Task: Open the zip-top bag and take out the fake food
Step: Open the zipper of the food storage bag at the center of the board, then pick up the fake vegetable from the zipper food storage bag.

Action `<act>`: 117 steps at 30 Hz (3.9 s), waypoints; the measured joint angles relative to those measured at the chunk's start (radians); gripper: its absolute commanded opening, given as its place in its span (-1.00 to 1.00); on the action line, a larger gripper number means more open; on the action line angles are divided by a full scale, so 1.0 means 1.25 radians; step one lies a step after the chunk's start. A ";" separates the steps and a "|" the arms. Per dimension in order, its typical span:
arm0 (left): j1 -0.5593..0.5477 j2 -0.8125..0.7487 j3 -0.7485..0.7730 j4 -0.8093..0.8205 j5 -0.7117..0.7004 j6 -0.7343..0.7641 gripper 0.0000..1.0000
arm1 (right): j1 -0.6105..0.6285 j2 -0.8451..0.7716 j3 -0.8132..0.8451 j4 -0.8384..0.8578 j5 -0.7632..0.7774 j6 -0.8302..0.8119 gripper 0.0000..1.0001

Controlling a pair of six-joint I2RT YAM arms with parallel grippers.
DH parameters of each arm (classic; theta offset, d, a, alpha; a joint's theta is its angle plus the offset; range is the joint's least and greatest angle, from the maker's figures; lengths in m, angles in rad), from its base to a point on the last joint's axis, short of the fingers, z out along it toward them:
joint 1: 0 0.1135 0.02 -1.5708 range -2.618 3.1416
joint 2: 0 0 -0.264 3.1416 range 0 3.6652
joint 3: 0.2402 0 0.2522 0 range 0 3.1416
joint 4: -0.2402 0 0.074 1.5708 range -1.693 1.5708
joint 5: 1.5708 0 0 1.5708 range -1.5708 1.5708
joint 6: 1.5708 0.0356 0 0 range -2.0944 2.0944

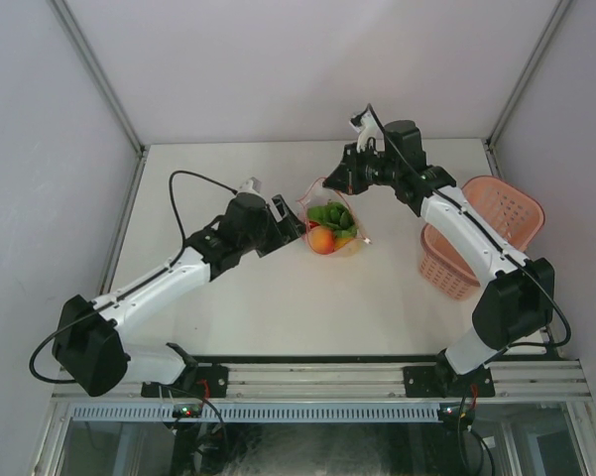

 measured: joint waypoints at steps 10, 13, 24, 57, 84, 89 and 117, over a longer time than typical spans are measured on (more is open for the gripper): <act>-0.023 -0.040 0.023 -0.017 -0.002 0.015 0.55 | -0.006 0.000 -0.001 0.003 -0.006 -0.001 -1.00; -0.023 -0.083 0.014 0.023 0.005 0.019 0.57 | -0.006 0.000 -0.001 0.003 -0.008 -0.001 -1.00; -0.024 -0.023 0.018 0.081 0.072 -0.009 0.13 | -0.005 0.009 -0.001 0.009 -0.014 -0.001 -1.00; 0.128 0.262 -0.023 0.018 0.288 0.084 -0.04 | 0.048 0.130 -0.106 0.038 -0.093 -0.019 -1.00; -0.037 -0.336 -0.491 0.629 0.094 0.619 0.72 | 0.081 0.154 -0.106 0.042 -0.306 -0.111 -1.00; -0.087 -0.378 -0.495 0.628 0.082 0.736 0.56 | 0.111 0.122 -0.106 -0.009 -0.301 -0.197 -1.00; -0.161 -0.501 -0.622 0.706 0.047 0.716 0.19 | 0.121 0.074 -0.153 -0.006 -0.293 -0.222 -1.00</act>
